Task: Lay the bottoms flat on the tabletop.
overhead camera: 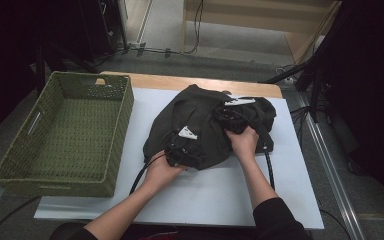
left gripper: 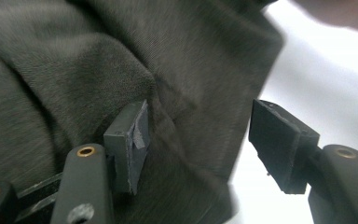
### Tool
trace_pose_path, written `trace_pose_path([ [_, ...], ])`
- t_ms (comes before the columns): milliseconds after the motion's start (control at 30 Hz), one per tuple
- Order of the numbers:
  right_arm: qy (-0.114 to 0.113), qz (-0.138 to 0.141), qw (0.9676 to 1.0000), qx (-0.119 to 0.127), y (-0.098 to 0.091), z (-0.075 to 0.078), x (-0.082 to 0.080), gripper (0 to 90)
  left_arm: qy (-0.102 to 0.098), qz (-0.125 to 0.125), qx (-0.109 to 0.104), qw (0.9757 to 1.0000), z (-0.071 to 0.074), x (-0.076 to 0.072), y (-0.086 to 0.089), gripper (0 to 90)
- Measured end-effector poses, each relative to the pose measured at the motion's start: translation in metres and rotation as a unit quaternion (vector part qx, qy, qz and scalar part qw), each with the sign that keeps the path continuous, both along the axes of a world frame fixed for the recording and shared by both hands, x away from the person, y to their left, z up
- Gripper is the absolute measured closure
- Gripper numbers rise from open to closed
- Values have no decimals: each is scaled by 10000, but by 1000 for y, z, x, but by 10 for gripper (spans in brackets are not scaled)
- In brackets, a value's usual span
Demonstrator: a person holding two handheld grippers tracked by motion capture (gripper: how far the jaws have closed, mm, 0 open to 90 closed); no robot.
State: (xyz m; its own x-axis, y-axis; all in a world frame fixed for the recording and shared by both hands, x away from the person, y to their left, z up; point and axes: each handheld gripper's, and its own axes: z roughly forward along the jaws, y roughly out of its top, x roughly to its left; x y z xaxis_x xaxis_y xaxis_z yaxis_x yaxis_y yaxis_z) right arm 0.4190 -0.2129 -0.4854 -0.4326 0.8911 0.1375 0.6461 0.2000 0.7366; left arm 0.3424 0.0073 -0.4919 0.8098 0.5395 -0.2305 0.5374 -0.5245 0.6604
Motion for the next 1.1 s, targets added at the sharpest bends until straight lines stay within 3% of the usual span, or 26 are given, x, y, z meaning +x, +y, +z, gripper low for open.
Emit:
trace_pose_path([
  [167, -5, 21, 10000, -17, 0, -1, -1, 833, 192, 78, -97, 9997, -11, 9, -1, 419],
  [300, -13, 37, 10000, -22, 0, -2, -3, 832, 64, 14, -63, 10000, -15, 6, -3, 540],
  [400, -31, 30, 10000, -28, 0, -4, -5, 830, -109, -38, 9, 9999, -17, 0, -3, 679],
  [500, -28, 25, 10000, -41, 0, -4, -7, 830, -540, -91, 327, 9980, -17, -8, -6, 781],
  [533, -32, 29, 10000, -44, 0, -3, -7, 830, -594, -76, 352, 9976, -17, -8, -6, 822],
  [667, -25, 22, 10000, -56, 0, -3, -8, 830, -565, -78, 353, 9977, -17, -6, -5, 876],
  [733, -25, 27, 10000, -46, 0, -3, -8, 830, -407, -8, 323, 9986, -15, -4, -5, 884],
  [767, -20, 28, 10000, -42, 0, -3, -8, 830, -228, 45, 297, 9993, -13, -1, -3, 886],
  [833, -10, 34, 10000, -26, -1, -1, -8, 830, -109, 80, 313, 9994, -8, 2, -1, 888],
  [1000, -14, -9, 10000, 71, -6, 6, -8, 831, -195, 189, 40, 9996, 22, 6, 8, 889],
  [1100, -49, -5, 10000, -7, -9, 15, -9, 831, -300, 380, -110, 9988, 38, 13, 15, 889],
])
